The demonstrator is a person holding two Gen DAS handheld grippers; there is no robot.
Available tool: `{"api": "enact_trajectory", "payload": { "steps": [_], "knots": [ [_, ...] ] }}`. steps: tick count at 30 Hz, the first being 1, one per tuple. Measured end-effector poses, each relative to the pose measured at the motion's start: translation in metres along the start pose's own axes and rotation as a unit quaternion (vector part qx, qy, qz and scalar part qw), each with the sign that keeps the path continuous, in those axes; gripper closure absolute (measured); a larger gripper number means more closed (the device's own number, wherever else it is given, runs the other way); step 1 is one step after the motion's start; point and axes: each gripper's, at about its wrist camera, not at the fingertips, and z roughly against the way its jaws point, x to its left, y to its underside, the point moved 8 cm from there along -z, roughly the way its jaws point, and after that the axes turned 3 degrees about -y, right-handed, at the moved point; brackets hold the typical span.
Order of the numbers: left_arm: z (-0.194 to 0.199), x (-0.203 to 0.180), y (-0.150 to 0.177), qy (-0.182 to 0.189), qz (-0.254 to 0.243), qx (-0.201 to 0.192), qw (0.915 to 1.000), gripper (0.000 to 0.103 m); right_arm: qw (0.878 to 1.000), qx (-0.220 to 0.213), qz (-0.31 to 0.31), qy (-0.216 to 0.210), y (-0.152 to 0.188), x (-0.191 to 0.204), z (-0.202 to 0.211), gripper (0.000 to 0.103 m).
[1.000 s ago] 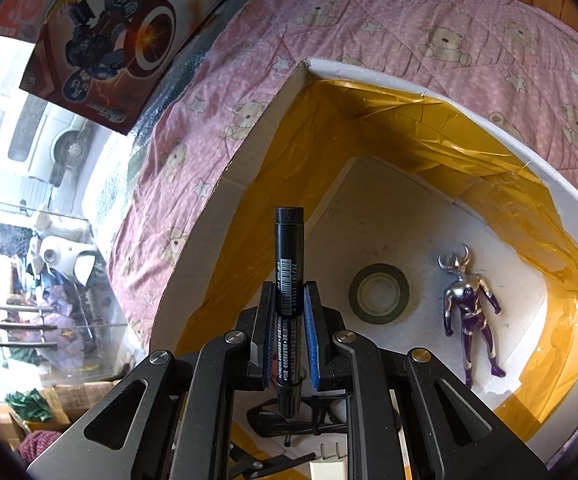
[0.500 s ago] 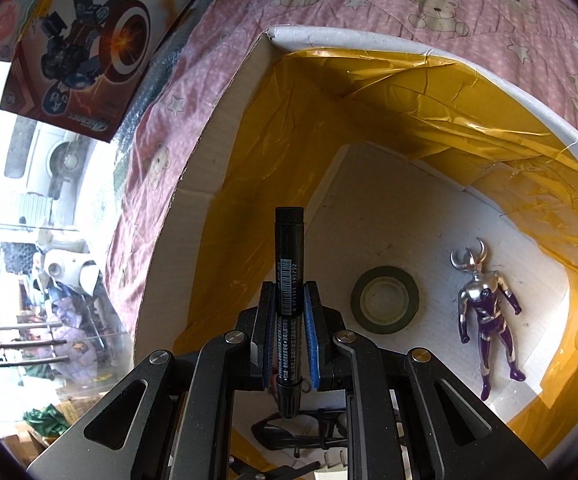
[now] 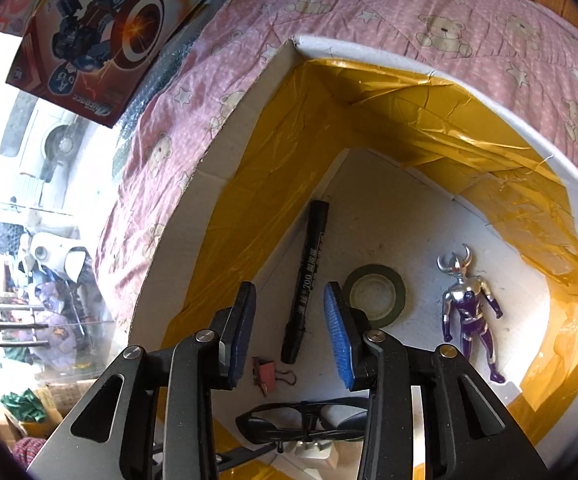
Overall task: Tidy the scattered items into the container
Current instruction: 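Lower the white charger into the box and open the left tool, then move the left tool to the pink stapler while the right tool approaches the red staples box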
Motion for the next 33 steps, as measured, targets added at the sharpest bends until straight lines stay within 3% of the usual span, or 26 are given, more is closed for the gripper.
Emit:
{"api": "enact_trajectory", "payload": {
  "steps": [4,11,18,21,27,33],
  "knots": [
    [0.025,-0.003,-0.004,-0.075,-0.035,-0.05,0.9953,0.046,0.999,-0.032,0.017,-0.007,0.013,0.01,0.032,0.064],
    [0.07,-0.004,-0.009,-0.132,-0.061,-0.114,0.9829,0.044,0.992,-0.117,0.055,0.0,0.054,0.018,0.096,0.064],
    [0.101,-0.02,0.0,-0.134,-0.058,-0.136,0.9798,0.044,0.98,-0.193,0.038,-0.016,0.106,0.012,0.139,0.064],
    [0.097,-0.028,0.001,-0.135,-0.057,-0.141,0.9791,0.044,0.975,-0.219,0.018,-0.029,0.134,-0.001,0.152,0.064],
    [0.1,-0.053,0.008,-0.126,-0.058,-0.144,0.9798,0.043,0.959,-0.279,-0.035,-0.043,0.193,-0.039,0.172,0.064],
    [0.093,-0.088,0.01,-0.11,-0.066,-0.139,0.982,0.04,0.946,-0.3,-0.111,-0.054,0.244,-0.093,0.167,0.064]
  ]
}}
